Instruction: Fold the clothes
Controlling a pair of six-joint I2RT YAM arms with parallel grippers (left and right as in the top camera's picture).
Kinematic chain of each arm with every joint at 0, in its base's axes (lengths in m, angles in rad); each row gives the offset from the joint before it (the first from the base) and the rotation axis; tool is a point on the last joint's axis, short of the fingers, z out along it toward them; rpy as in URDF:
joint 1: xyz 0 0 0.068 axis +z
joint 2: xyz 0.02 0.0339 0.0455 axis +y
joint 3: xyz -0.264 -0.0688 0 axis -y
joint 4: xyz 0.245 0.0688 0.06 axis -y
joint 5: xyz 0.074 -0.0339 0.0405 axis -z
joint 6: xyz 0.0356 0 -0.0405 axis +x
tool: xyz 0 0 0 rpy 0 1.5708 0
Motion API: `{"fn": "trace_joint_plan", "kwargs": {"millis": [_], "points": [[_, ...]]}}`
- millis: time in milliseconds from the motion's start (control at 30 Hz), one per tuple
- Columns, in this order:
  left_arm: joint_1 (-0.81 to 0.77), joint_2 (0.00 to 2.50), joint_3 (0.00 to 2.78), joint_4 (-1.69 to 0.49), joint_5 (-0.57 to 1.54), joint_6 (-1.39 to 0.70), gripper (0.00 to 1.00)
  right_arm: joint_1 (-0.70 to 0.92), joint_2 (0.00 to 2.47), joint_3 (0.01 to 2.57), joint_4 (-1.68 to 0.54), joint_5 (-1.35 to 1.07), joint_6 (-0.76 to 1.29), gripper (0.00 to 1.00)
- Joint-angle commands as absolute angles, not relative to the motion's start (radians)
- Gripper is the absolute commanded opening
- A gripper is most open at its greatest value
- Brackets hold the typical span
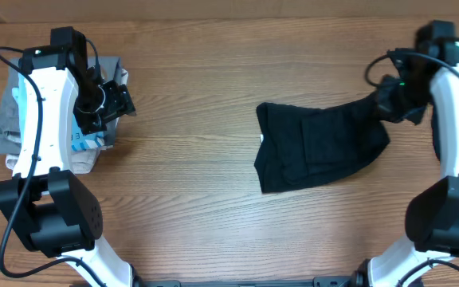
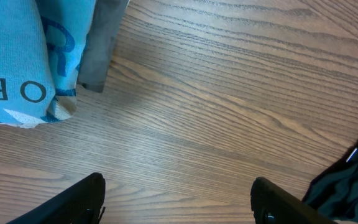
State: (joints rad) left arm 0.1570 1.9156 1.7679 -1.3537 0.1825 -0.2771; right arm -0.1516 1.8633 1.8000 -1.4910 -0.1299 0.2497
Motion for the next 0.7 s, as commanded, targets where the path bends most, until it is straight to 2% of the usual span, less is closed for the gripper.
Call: {"fn": "trace_joint_plan", "kwargs": {"millis": [0,367,533,667], "points": [[0.150,1.917,1.768,-1.349,0.176,-0.266,0.79,-0.048,1.839,1.824,-1.514,-0.152,0.237,0.04],[0.150,1.917,1.768,-1.343,0.176,-0.266,0.83,0.199,1.840,1.784,-1.468,-0.210,0.262,0.04],[0.150,1.917,1.768,-1.342,0.176,-0.266,0.84,0.266,1.842,1.686,-1.333,-0.212,0.271,0.04],[0.150,1.917,1.768,-1.341,0.176,-0.266,0.84,0.313,1.842,1.605,-1.206,-0.215,0.363,0.04]]}}
